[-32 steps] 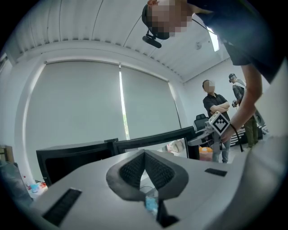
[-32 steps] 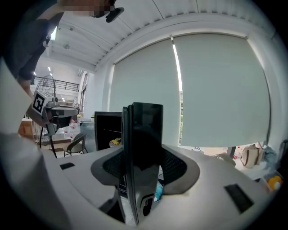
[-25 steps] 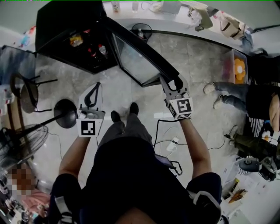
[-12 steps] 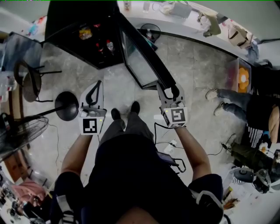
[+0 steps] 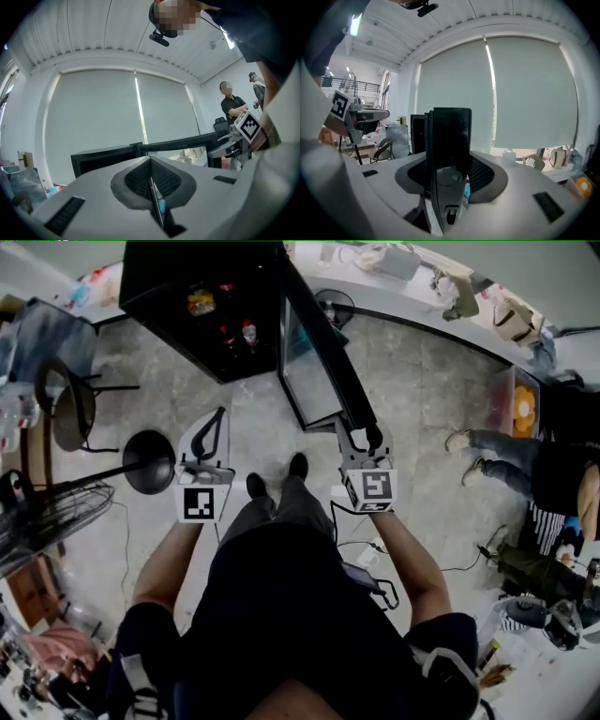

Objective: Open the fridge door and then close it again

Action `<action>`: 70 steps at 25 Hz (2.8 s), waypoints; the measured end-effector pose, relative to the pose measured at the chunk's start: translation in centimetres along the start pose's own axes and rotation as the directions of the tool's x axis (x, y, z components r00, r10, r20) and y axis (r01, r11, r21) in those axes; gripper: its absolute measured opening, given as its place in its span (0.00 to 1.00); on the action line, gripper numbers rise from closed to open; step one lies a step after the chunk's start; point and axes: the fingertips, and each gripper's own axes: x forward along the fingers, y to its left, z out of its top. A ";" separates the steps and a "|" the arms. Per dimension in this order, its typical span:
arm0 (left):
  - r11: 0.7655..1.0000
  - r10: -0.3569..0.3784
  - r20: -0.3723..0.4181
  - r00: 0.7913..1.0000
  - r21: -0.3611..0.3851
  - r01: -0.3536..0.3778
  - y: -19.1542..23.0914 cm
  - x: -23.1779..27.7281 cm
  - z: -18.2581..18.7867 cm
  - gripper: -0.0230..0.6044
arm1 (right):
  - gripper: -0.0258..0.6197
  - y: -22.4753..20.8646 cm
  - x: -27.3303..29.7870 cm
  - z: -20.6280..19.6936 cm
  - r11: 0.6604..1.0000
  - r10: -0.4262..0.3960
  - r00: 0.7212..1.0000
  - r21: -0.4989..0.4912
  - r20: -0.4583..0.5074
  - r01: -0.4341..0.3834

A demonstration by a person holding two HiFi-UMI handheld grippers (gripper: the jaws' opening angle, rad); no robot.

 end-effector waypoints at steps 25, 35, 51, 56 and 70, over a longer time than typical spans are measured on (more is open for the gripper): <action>0.999 0.036 -0.024 0.999 -0.004 -0.036 5.4 -7.2 -2.3 0.07 | 0.43 13.0 2.6 1.0 1.000 -0.002 1.000 0.012 -0.028 0.002; 0.998 0.066 -0.004 0.998 0.006 -0.066 6.8 -9.2 -2.5 0.07 | 0.45 16.2 3.6 1.2 1.000 -0.002 0.999 0.023 -0.048 0.003; 0.996 0.085 -0.034 0.996 -0.013 -0.086 6.8 -10.1 -3.0 0.07 | 0.46 17.4 4.0 1.6 1.000 0.000 0.998 0.016 -0.056 0.001; 0.994 0.100 -0.020 0.995 -0.031 -0.100 7.0 -10.3 -2.6 0.07 | 0.46 17.2 3.7 1.4 1.000 0.003 0.998 0.019 -0.055 -0.002; 0.997 0.065 -0.010 0.998 -0.041 -0.066 7.2 -9.6 -1.2 0.34 | 0.49 17.5 3.3 1.5 0.993 0.101 0.993 -0.048 -0.058 -0.103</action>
